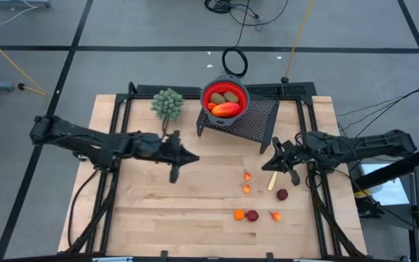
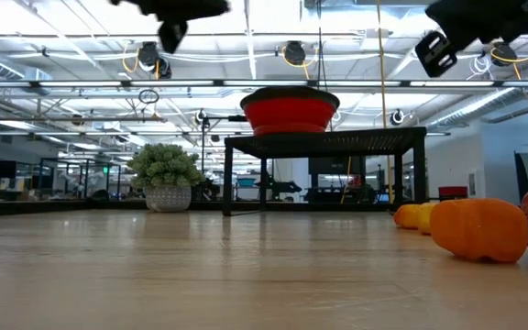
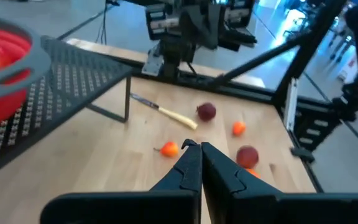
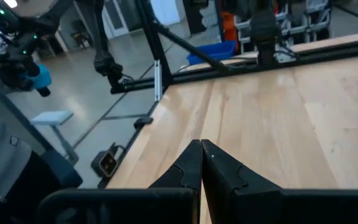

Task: Pick & Place Fruit
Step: Put the pear into the red strainer bowl

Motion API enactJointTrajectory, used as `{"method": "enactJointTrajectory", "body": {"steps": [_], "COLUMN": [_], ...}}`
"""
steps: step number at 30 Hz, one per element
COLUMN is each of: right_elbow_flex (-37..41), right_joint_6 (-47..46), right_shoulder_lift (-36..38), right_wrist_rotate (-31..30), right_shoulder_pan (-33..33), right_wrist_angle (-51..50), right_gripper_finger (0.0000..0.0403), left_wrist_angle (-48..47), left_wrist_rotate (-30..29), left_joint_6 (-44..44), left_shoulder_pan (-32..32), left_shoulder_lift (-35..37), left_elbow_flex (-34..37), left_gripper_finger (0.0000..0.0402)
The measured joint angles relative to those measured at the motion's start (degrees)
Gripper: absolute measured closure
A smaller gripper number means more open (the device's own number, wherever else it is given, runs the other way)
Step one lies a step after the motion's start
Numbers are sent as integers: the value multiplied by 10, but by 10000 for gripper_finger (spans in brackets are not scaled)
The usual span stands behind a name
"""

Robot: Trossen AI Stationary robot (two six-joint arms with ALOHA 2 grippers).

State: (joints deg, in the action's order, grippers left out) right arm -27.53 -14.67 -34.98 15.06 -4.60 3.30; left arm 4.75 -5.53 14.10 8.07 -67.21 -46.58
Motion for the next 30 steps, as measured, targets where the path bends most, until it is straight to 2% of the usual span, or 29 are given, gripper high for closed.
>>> {"method": "enactJointTrajectory", "body": {"steps": [9, 16, 22, 30], "right_elbow_flex": [-41, -112, -188, -306], "right_joint_6": [-11, -12, -12, -34], "right_shoulder_lift": [-61, -128, -194, -300], "right_wrist_rotate": [-105, -153, -184, -184], "right_shoulder_pan": [-67, -104, -128, -143], "right_wrist_angle": [0, -42, -115, -230], "right_gripper_finger": [403, 403, 403, 403], "left_wrist_angle": [-3, -3, -2, -2], "left_wrist_rotate": [-8, -8, -9, -9], "left_joint_6": [-12, -24, -39, -40], "left_shoulder_pan": [8, 7, 7, 7], "left_shoulder_lift": [128, 209, 269, 354], "left_elbow_flex": [89, 146, 191, 253], "left_gripper_finger": [400, 394, 395, 399]}}
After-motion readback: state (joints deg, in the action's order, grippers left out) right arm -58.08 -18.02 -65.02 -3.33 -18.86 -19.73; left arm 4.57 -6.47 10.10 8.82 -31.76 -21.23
